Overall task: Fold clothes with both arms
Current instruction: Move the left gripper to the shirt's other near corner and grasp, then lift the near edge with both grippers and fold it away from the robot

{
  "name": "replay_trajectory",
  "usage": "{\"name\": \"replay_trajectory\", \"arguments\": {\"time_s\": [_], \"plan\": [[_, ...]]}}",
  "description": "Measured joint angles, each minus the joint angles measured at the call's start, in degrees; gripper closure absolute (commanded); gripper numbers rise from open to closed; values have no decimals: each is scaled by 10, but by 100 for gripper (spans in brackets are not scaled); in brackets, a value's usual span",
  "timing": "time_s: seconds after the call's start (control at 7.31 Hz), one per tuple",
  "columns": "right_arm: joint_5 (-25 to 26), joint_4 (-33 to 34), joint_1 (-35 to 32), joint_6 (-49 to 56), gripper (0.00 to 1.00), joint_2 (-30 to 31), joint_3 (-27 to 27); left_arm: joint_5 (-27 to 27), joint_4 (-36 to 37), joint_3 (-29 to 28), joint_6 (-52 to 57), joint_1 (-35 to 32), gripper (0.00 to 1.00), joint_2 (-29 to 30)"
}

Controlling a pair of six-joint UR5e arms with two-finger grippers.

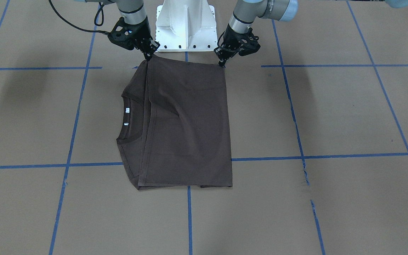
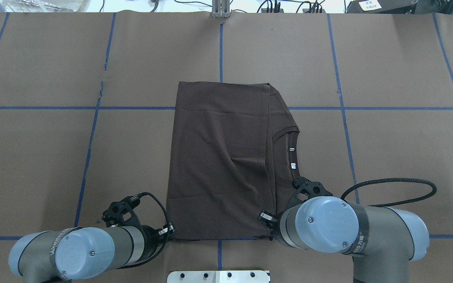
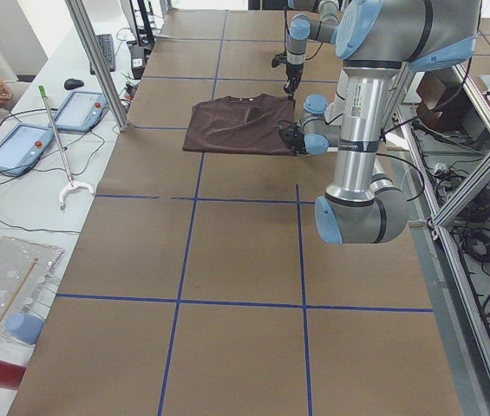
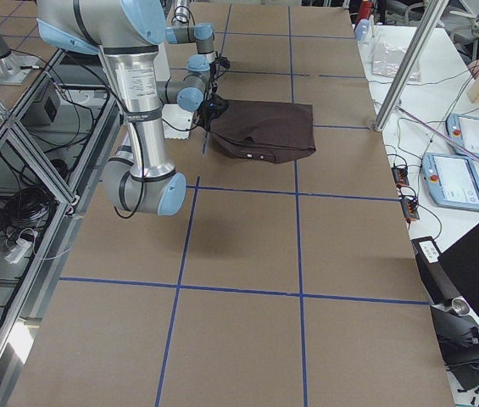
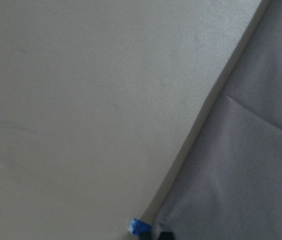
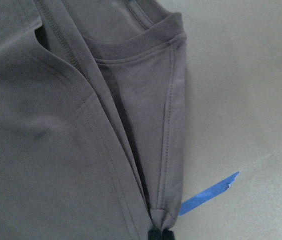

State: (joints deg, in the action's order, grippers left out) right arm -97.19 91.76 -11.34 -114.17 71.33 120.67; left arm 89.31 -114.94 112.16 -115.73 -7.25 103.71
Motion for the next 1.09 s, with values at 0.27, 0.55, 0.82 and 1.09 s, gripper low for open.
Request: {"name": "replay_trajectory", "arguments": {"time_s": [0.27, 0.55, 0.82, 1.09], "plan": [[0, 0, 1, -4, 100, 2, 7, 0, 26, 42, 0, -12, 100, -2], [0, 13, 10, -24, 100, 17, 49, -1, 65, 108, -18, -9, 100, -6], [-4, 71, -17, -38, 100, 11, 125, 7, 121, 203, -37, -20, 100, 12], [-29, 76, -97, -20, 100, -23, 94, 15, 152, 155, 0, -93, 100, 82]]}}
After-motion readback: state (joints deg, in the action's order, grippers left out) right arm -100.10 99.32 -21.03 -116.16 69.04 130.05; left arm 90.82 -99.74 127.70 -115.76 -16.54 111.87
